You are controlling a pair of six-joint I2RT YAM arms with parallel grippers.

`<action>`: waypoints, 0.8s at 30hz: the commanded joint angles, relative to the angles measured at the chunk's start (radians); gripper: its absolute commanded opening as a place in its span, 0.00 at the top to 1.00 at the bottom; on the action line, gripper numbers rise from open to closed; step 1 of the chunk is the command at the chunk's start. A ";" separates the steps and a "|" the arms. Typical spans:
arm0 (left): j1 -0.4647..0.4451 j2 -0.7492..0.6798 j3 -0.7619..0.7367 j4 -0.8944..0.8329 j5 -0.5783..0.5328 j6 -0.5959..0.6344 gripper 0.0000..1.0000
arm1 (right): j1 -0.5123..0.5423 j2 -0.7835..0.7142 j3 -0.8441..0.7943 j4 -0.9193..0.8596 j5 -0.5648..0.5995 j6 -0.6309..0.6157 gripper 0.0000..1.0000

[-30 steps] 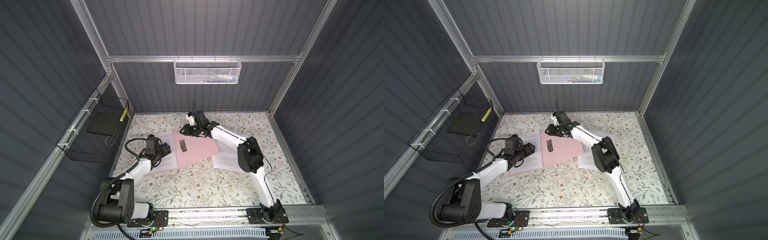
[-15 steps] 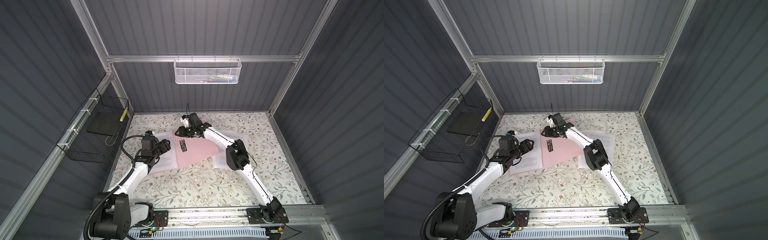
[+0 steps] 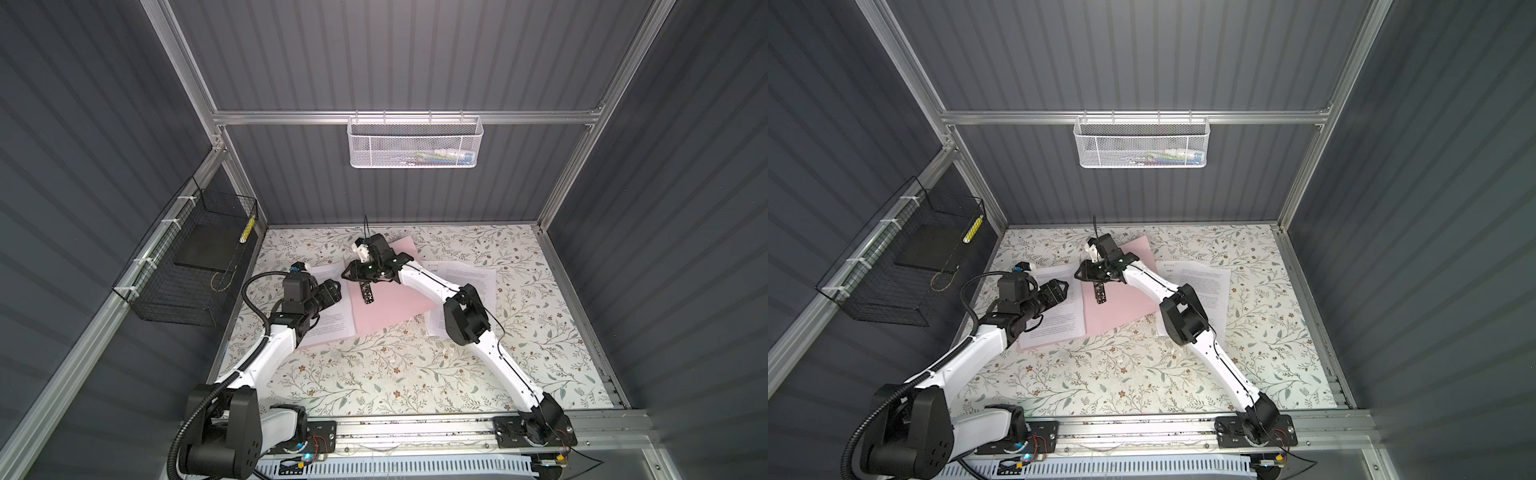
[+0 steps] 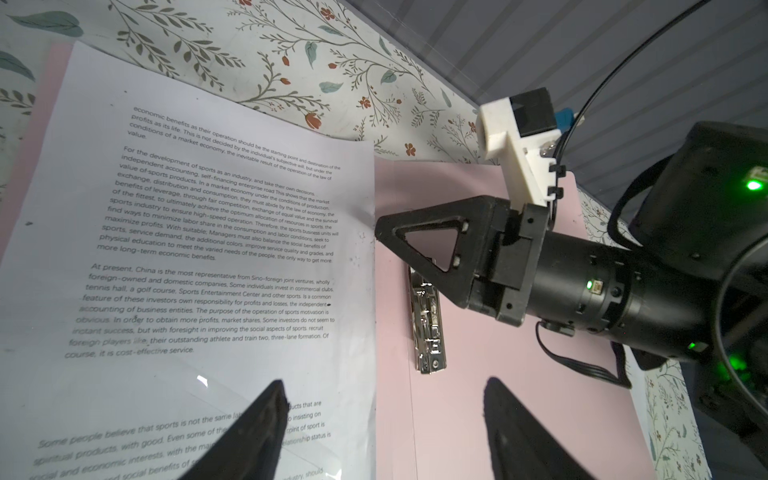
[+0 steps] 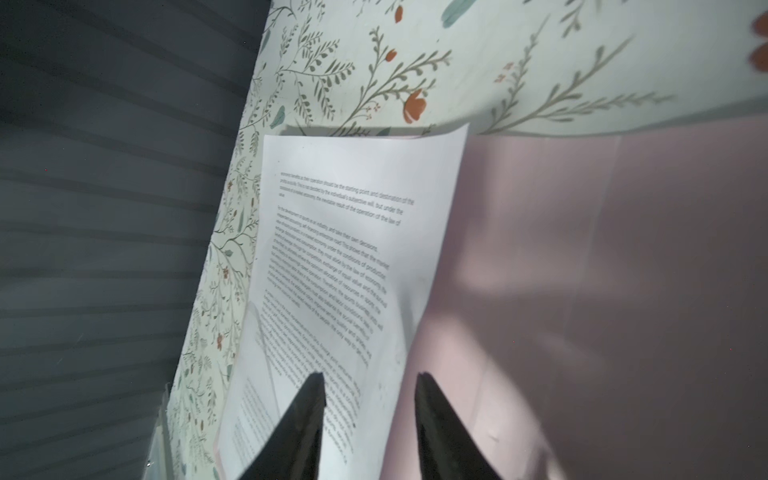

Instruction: Put the files into the folder

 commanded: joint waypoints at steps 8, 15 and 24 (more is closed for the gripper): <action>0.001 0.006 -0.012 0.017 0.000 0.022 0.25 | -0.008 -0.074 -0.077 -0.124 0.146 -0.157 0.63; 0.001 0.012 -0.028 0.039 0.011 0.004 0.25 | -0.008 -0.157 -0.243 -0.098 0.173 -0.189 0.65; 0.001 -0.033 -0.064 0.024 0.004 0.001 0.25 | -0.019 -0.295 -0.548 0.083 0.202 -0.184 0.67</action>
